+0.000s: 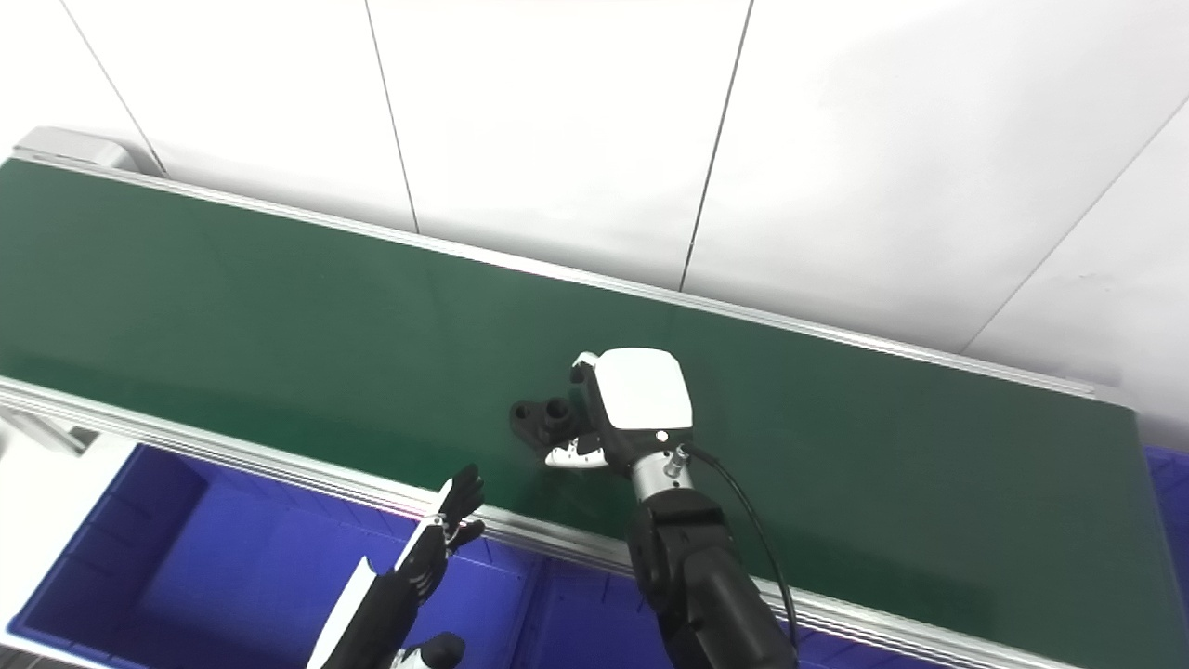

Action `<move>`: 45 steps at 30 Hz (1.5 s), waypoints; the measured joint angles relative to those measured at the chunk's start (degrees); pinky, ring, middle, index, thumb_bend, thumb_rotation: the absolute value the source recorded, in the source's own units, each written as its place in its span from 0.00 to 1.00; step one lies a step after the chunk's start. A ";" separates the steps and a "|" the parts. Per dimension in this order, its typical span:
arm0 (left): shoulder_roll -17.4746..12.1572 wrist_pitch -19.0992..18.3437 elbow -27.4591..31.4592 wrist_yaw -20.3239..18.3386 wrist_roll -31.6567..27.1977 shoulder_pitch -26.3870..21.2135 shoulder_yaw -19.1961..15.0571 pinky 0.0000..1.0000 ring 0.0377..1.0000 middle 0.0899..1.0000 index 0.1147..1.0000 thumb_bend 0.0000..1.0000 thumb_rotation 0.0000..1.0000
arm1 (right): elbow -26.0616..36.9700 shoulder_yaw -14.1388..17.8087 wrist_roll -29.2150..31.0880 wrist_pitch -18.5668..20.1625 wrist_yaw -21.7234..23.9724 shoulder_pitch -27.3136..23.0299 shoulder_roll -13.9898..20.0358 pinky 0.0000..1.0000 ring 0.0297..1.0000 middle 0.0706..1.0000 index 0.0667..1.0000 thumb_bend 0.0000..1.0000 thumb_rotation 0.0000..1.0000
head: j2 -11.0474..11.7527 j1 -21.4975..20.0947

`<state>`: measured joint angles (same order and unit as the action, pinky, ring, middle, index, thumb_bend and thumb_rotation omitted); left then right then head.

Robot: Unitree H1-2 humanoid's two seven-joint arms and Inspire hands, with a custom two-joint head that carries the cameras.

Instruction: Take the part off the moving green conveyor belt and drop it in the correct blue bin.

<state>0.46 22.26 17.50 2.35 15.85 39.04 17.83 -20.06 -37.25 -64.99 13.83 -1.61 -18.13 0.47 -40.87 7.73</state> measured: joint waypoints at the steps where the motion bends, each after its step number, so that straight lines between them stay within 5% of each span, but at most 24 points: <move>1: 0.01 -0.07 0.09 -0.01 0.00 0.02 0.05 0.93 0.99 1.00 1.00 0.69 0.89 | -0.18 0.00 0.37 0.00 -0.61 0.05 0.02 0.21 0.27 0.39 0.62 0.64 0.39 | 0.00 0.00; 4: 0.05 -0.16 0.26 -0.01 0.29 0.06 0.16 0.94 0.99 1.00 1.00 0.68 0.89 | -0.32 -0.01 1.71 0.00 -1.32 0.17 0.07 0.15 0.18 0.26 0.48 0.53 0.21 | -0.18 0.00; 7: 0.15 -0.24 0.34 -0.01 0.66 0.10 0.28 0.95 0.99 1.00 1.00 0.67 0.89 | -0.32 -0.51 3.99 -0.23 -1.74 1.03 -0.07 0.13 0.15 0.21 0.44 0.51 0.16 | -0.26 -0.09; 13: 0.25 -0.36 0.37 -0.01 1.03 0.09 0.29 0.95 1.00 1.00 1.00 0.67 0.90 | -0.23 -1.42 7.26 -0.30 -2.69 1.50 -0.44 0.15 0.19 0.38 0.46 0.52 0.02 | -0.44 -0.17; 31: 0.09 -2.16 1.47 -0.39 0.60 0.09 0.05 0.95 0.99 1.00 1.00 0.67 0.90 | 0.97 -2.99 7.48 0.12 -2.97 2.27 0.02 0.14 0.18 0.35 0.47 0.52 0.00 | -1.05 -2.19; 38: -0.43 -2.17 1.83 -0.67 -0.89 0.27 -0.45 0.97 0.99 1.00 1.00 0.66 0.89 | 8.42 -3.44 6.90 0.12 -3.28 6.73 1.16 0.10 0.13 0.43 0.44 0.52 0.00 | -2.20 -5.71; 45: -1.99 -2.58 2.94 -1.00 -2.84 0.24 -1.57 0.99 1.00 1.00 1.00 0.71 0.93 | 20.63 -3.76 4.58 2.51 7.23 10.83 3.63 0.10 0.12 0.43 0.45 0.52 0.00 | -3.43 -11.24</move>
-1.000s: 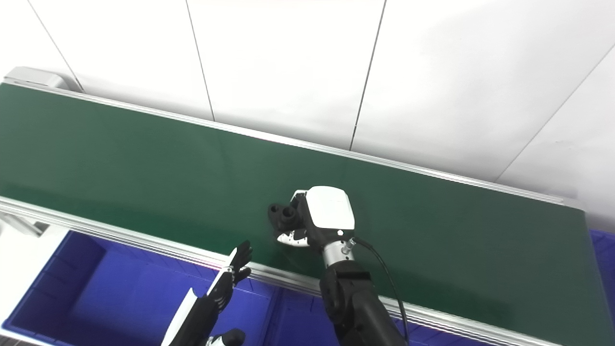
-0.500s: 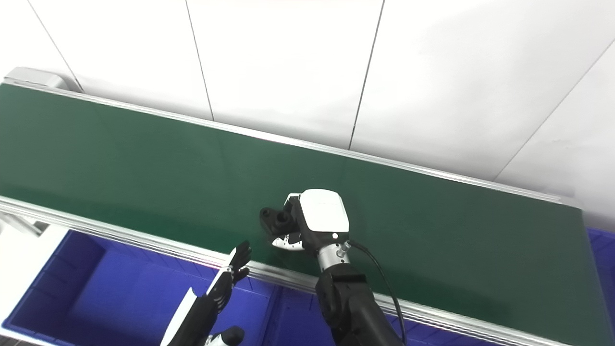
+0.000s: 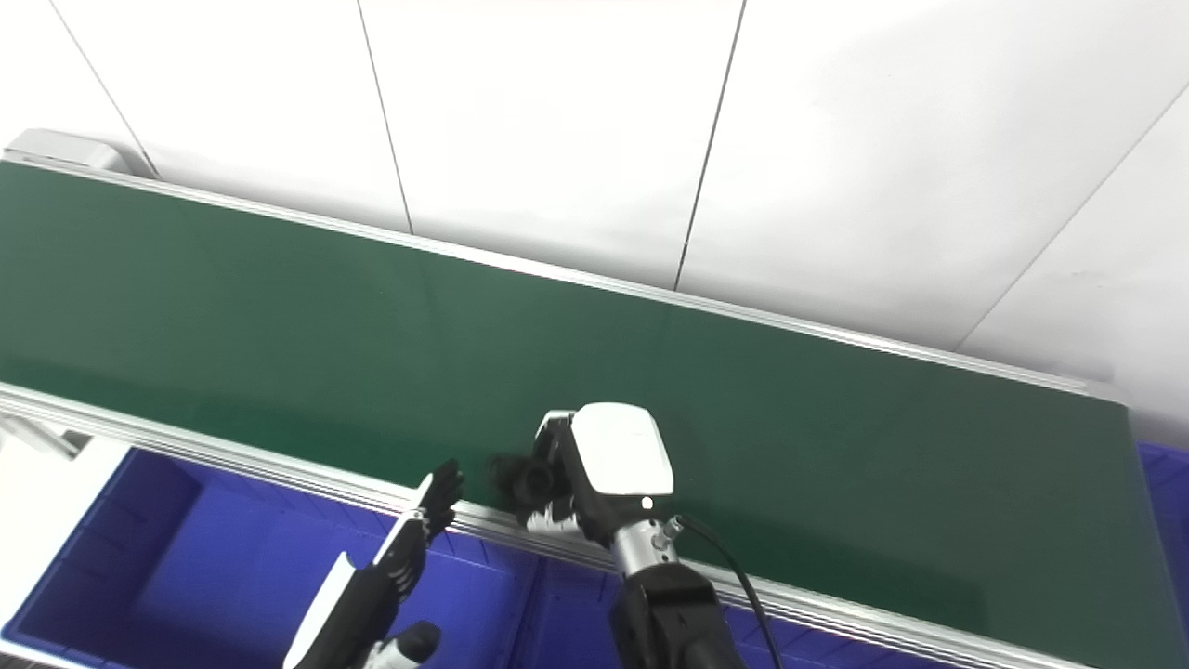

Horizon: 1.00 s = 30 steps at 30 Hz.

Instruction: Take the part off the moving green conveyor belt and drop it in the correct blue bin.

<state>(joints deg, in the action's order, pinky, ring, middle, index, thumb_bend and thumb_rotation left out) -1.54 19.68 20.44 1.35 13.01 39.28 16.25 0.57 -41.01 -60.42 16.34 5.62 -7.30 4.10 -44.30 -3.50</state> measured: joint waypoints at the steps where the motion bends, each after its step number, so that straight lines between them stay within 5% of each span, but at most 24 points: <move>1: -0.07 -0.08 0.18 -0.03 -0.12 0.00 -0.15 0.99 0.99 1.00 1.00 0.71 0.93 | 1.34 0.01 -0.65 0.34 1.69 0.29 0.40 0.09 0.12 0.43 0.45 0.52 0.00 | 0.00 -0.01; 3: -0.22 -0.43 0.51 -0.10 -0.94 0.06 -0.72 1.00 0.99 1.00 1.00 0.71 0.94 | 5.89 -0.18 -2.35 0.45 4.98 1.11 1.53 0.09 0.12 0.43 0.45 0.52 0.00 | -0.35 -1.32; 4: -0.41 -0.59 0.56 -0.14 -1.17 0.04 -0.90 1.00 1.00 1.00 1.00 0.73 0.94 | 7.70 -0.23 -3.28 0.45 6.08 1.25 1.76 0.08 0.10 0.26 0.45 0.51 0.08 | -0.53 -1.85; 7: -1.10 -0.71 0.80 -0.70 -1.23 0.04 -1.34 1.00 1.00 1.00 1.00 0.73 0.95 | 13.81 -0.45 -5.97 0.40 10.15 2.54 2.94 0.07 0.09 0.15 0.45 0.51 0.12 | -0.79 -2.82; 18: -1.68 -2.39 3.36 -1.86 -3.65 0.25 -2.18 1.00 1.00 1.00 1.00 0.70 0.97 | 27.71 2.11 -10.36 0.38 23.52 18.35 7.67 0.08 0.11 0.17 0.45 0.51 0.13 | -3.78 -6.69; 24: -1.88 -4.14 4.68 -2.30 -4.97 0.62 -2.56 1.00 1.00 1.00 1.00 0.72 0.97 | 29.31 2.35 -12.75 -0.04 23.54 25.51 6.98 0.08 0.11 0.16 0.45 0.51 0.13 | -5.01 -7.39; 30: -2.08 -4.87 5.70 -2.44 -6.23 0.62 -2.81 1.00 1.00 1.00 1.00 0.70 0.98 | 25.90 3.15 -14.45 -0.23 22.71 27.05 6.53 0.08 0.12 0.16 0.45 0.52 0.12 | -5.89 -8.36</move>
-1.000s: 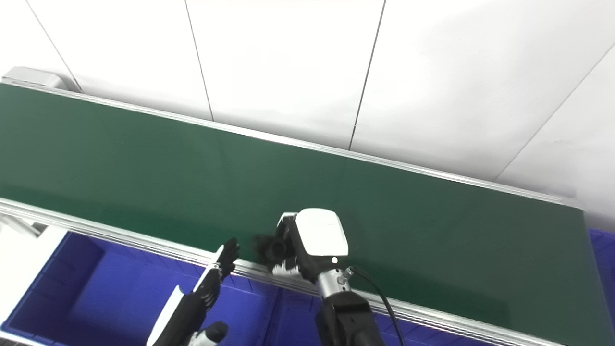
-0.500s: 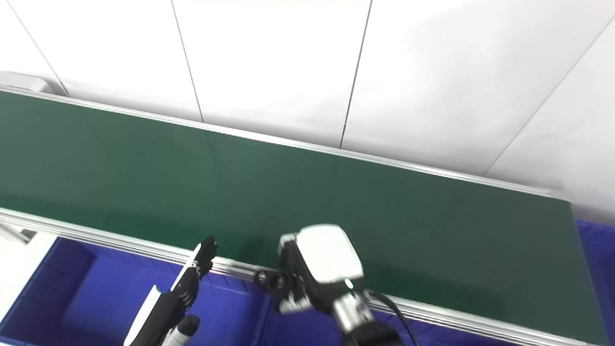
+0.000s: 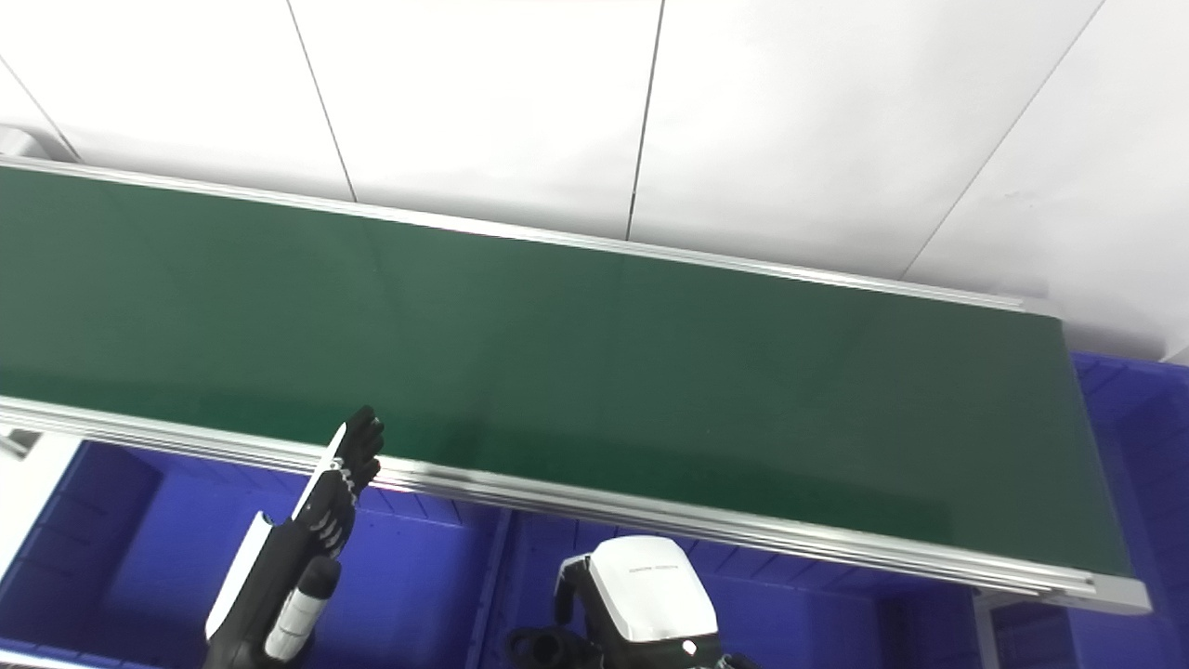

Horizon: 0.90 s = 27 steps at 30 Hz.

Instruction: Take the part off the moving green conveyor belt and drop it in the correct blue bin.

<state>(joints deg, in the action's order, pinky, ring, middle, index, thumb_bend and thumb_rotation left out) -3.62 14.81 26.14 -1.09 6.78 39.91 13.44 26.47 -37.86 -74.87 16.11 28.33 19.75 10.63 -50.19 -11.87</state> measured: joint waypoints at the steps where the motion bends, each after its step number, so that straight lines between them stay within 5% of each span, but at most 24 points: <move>1: -0.07 -0.02 0.14 -0.05 -0.01 0.00 -0.04 1.00 1.00 1.00 1.00 0.69 0.99 | -0.98 0.22 -0.02 0.00 0.00 -0.12 -0.20 0.09 0.13 0.18 0.44 0.52 0.12 | 0.00 0.00; 27: 0.26 -1.93 1.37 -0.83 -0.49 -0.07 -0.18 1.00 1.00 1.00 1.00 0.68 0.97 | -16.68 0.17 -0.50 -0.06 -2.68 -5.83 1.34 0.17 0.22 0.28 0.45 0.51 0.16 | -0.62 0.79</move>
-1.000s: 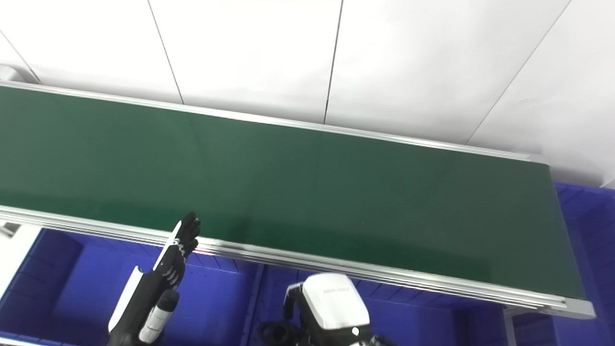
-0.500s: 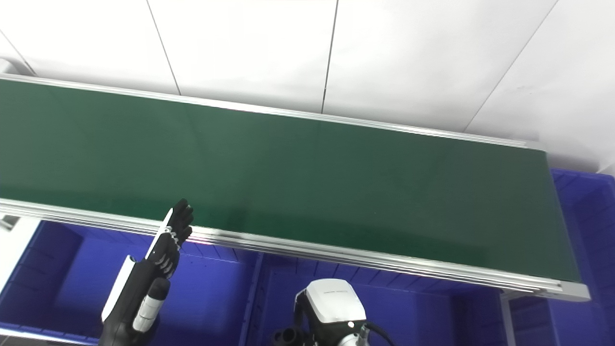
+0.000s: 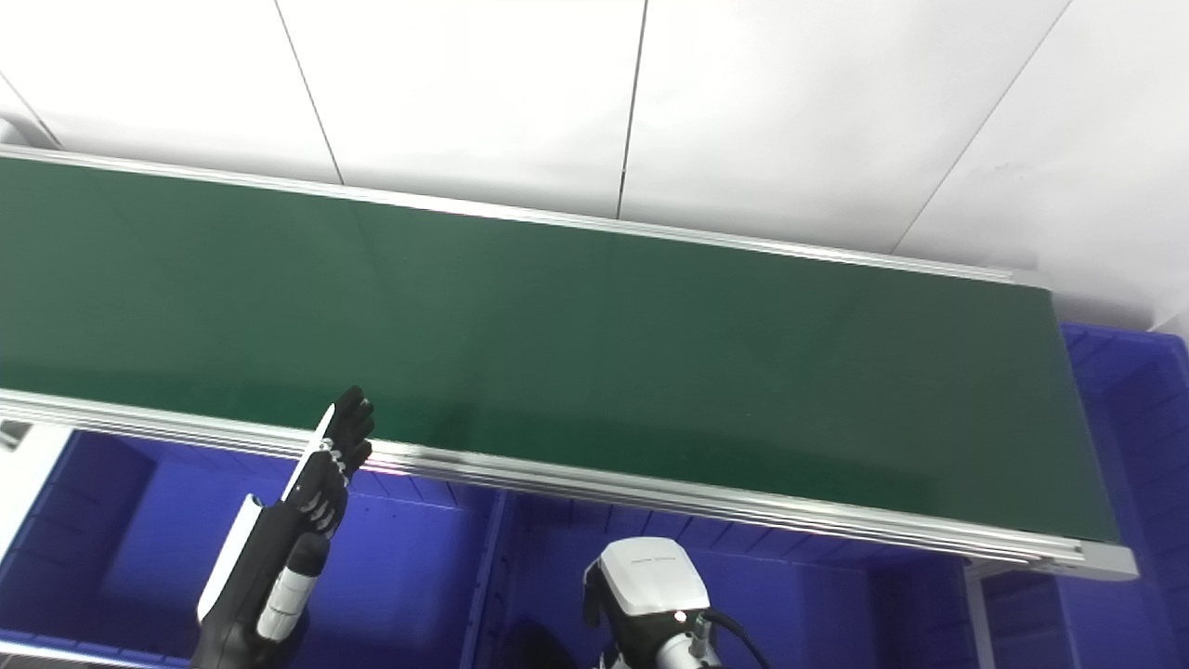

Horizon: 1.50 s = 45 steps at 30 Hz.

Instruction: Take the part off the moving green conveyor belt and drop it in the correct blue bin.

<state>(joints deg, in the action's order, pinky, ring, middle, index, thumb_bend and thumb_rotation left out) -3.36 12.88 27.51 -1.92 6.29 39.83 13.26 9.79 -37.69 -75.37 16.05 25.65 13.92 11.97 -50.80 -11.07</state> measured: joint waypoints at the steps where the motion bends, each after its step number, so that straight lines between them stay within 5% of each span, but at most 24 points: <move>1: 0.02 0.00 0.00 -0.02 0.00 -0.03 -0.04 1.00 1.00 1.00 1.00 0.68 0.97 | 0.00 -0.34 -0.55 0.00 0.01 -0.09 0.15 0.17 0.22 0.28 0.45 0.51 0.16 | 0.00 0.00; 3: 0.07 0.00 0.00 -0.03 0.01 -0.11 -0.14 1.00 1.00 1.00 1.00 0.68 0.97 | 0.01 -0.65 -1.68 0.01 0.26 -0.08 0.23 0.17 0.22 0.29 0.46 0.51 0.17 | 0.09 0.09; 4: 0.11 0.00 0.00 -0.04 0.03 -0.11 -0.20 1.00 1.00 1.00 1.00 0.69 0.96 | 0.10 -0.68 -2.19 0.03 0.64 -0.03 0.20 0.18 0.24 0.32 0.57 0.69 0.39 | 0.00 0.09; 7: 0.21 0.00 0.00 -0.07 0.07 -0.11 -0.22 1.00 1.00 1.00 1.00 0.70 0.96 | 1.67 -0.25 -2.96 0.22 3.88 0.47 0.11 0.22 0.29 0.38 0.64 0.84 0.59 | -0.17 0.09; 11: 0.35 -0.01 0.06 -0.08 0.51 0.02 -0.21 1.00 1.00 1.00 1.00 0.69 0.96 | 14.63 4.54 0.20 1.76 10.67 4.38 -1.11 0.42 0.55 0.63 0.70 0.95 0.79 | -1.32 0.70; 15: 0.36 -0.07 0.34 -0.11 0.60 0.07 -0.18 1.00 1.00 1.00 1.00 0.70 0.97 | 31.98 13.22 13.08 5.49 14.15 9.29 -3.49 0.44 0.54 0.62 0.70 0.92 0.82 | -2.28 -0.17; 18: 0.26 -0.77 1.19 -0.18 0.53 0.06 -0.50 1.00 1.00 1.00 1.00 0.71 0.97 | 39.60 20.57 25.25 7.29 12.03 13.92 -5.62 0.43 0.53 0.63 0.71 0.88 0.81 | -2.63 -1.13; 23: -0.63 -2.11 1.23 -0.51 -0.12 -0.14 -1.78 1.00 1.00 1.00 1.00 0.71 0.98 | 37.23 28.53 44.56 5.16 2.95 24.78 -9.11 0.49 0.56 0.68 0.74 0.82 0.84 | -3.34 -3.77; 25: -1.64 -2.18 1.33 -0.93 -0.81 -0.49 -2.31 1.00 1.00 1.00 1.00 0.71 0.98 | 33.11 30.18 51.64 0.14 -2.76 28.22 -11.58 0.51 0.59 0.69 0.77 0.83 0.86 | -3.87 -5.10; 32: -4.17 -3.54 1.99 -2.00 -3.07 -2.85 -4.83 1.00 1.00 1.00 1.00 0.72 0.97 | 24.89 28.55 58.62 -9.62 -12.61 24.66 -15.64 0.56 0.63 0.72 0.78 0.87 0.95 | -5.01 -9.14; 45: -3.71 -4.10 1.98 -2.88 -2.58 -2.34 -4.72 1.00 1.00 1.00 1.00 0.71 0.98 | 22.34 26.09 59.02 -9.93 -16.61 23.86 -12.26 0.57 0.64 0.75 0.77 0.87 1.00 | -3.52 -7.12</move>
<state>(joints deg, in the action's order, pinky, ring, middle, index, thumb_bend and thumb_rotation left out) -7.06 8.78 29.49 -4.80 3.71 37.49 8.54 32.13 -11.60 -16.35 6.12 9.04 37.78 -0.29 -54.32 -18.20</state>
